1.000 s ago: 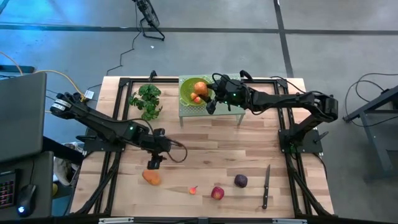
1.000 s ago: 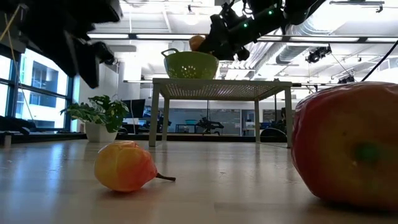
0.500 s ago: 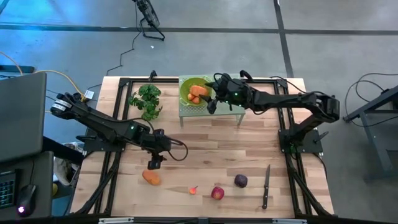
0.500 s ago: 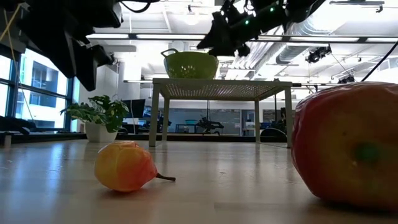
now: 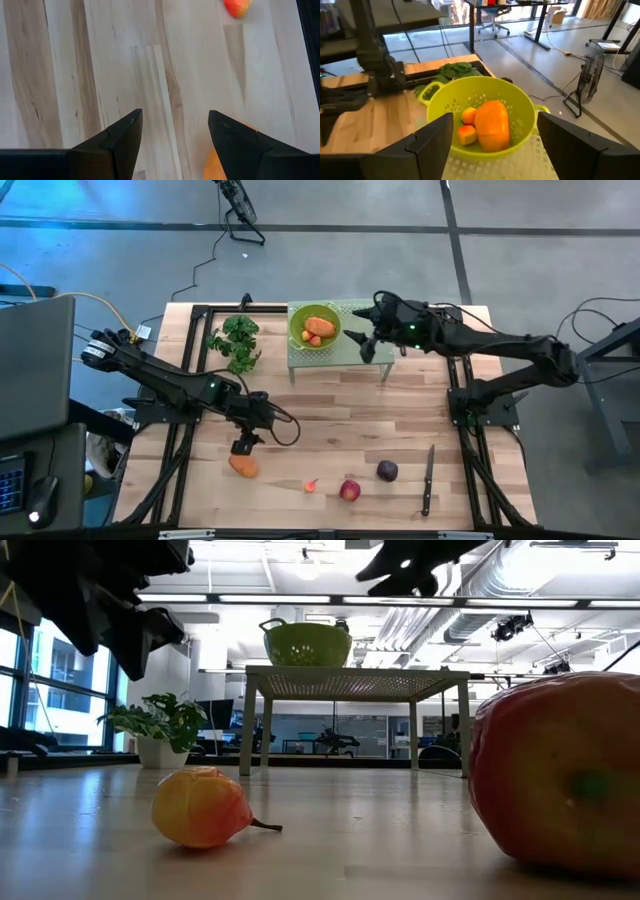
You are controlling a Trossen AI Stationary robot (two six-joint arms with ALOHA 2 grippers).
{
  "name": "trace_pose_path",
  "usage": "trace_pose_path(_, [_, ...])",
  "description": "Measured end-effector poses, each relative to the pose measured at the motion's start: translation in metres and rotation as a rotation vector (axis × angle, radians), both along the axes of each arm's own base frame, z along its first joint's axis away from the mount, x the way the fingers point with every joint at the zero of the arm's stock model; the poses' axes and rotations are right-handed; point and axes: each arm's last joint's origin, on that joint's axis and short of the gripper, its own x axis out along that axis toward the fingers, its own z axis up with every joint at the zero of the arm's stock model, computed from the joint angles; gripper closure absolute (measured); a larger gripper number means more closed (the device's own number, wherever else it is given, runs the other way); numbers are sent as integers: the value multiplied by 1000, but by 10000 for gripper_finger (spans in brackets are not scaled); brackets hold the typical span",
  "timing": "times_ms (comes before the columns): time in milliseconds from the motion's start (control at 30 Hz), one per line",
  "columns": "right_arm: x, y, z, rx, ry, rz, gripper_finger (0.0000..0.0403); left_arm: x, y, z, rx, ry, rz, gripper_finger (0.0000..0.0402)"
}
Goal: Pick & Place Fruit
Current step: Put the yellow mango into the green strainer bowl on the shelf
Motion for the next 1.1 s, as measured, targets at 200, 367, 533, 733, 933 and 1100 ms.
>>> trace_pose_path(200, [-24,16,11,31,27,23,121,0,0,0,5,-2,-9,178])
trace_pose_path(367, [-39,30,19,42,26,52,121,3,0,2,15,-40,-4,178])
trace_pose_path(533, [-51,43,19,25,88,10,122,4,-1,3,7,-61,3,178])
trace_pose_path(733, [-67,60,18,34,149,-5,122,4,-1,3,3,-57,-26,178])
trace_pose_path(933, [-86,72,19,39,171,-52,122,3,-1,2,5,-48,-31,152])
trace_pose_path(1100, [-106,78,22,39,169,-107,122,2,-1,1,-3,-26,-9,90])
